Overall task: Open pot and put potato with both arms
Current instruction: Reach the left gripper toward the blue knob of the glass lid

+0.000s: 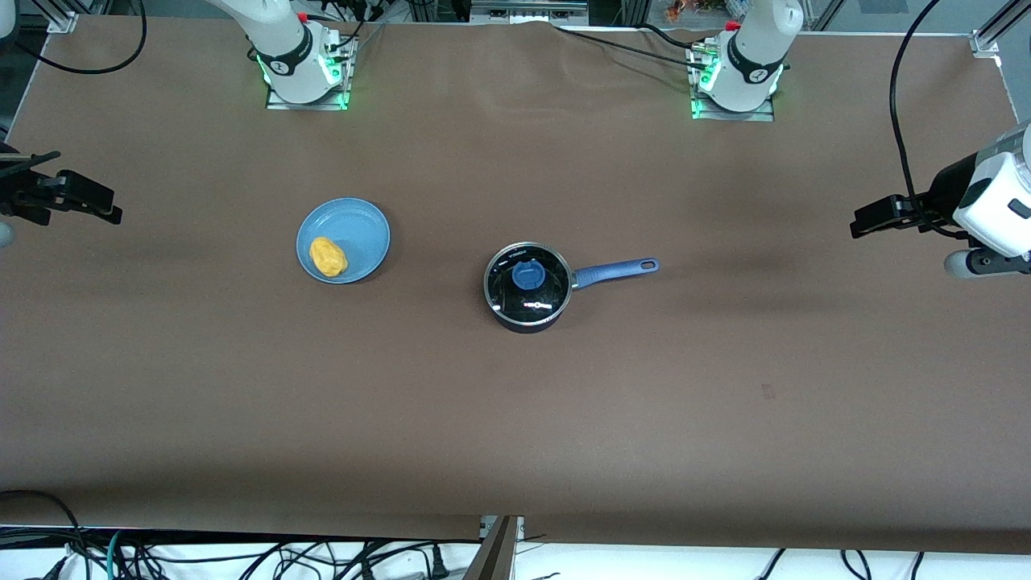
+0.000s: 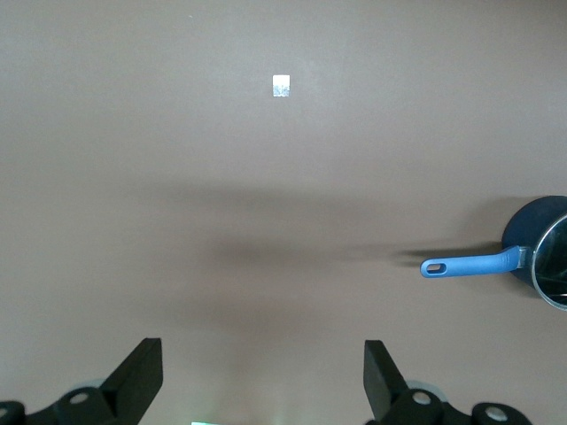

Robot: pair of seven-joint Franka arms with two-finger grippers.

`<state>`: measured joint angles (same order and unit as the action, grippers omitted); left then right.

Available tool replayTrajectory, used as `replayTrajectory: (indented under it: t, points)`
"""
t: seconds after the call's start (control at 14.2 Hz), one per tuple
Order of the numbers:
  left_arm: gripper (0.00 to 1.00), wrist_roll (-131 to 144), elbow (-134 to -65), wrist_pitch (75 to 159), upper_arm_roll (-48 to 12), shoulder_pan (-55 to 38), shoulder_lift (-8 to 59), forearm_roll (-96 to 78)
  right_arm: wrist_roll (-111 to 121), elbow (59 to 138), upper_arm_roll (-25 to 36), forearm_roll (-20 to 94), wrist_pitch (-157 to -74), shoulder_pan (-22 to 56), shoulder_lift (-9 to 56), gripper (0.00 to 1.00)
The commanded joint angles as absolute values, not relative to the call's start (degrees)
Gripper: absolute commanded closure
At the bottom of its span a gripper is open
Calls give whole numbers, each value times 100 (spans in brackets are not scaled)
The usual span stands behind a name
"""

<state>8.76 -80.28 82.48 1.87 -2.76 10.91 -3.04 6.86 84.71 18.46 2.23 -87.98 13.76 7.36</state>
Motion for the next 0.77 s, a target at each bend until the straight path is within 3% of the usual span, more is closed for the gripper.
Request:
replayTrajectory:
  t: [0.0,0.14,0.35,0.7]
  points:
    - [0,914,-8112,8209,88,-176,967,-237,677,9311,579,45,-8963,114,92,0]
    - [0,931,-8112,8226,79,-193,1002,-255,633,9649,37,9,-9088,-385,-70,0]
    - [0,1019,-8112,8349,-113,-272,1160,-543,659,9615,0,-9,-9044,-466,-228,0]
    - [0,2597,-8121,9796,-1018,-631,1861,-537,580,9475,9,-315,-9026,-448,-105,0]
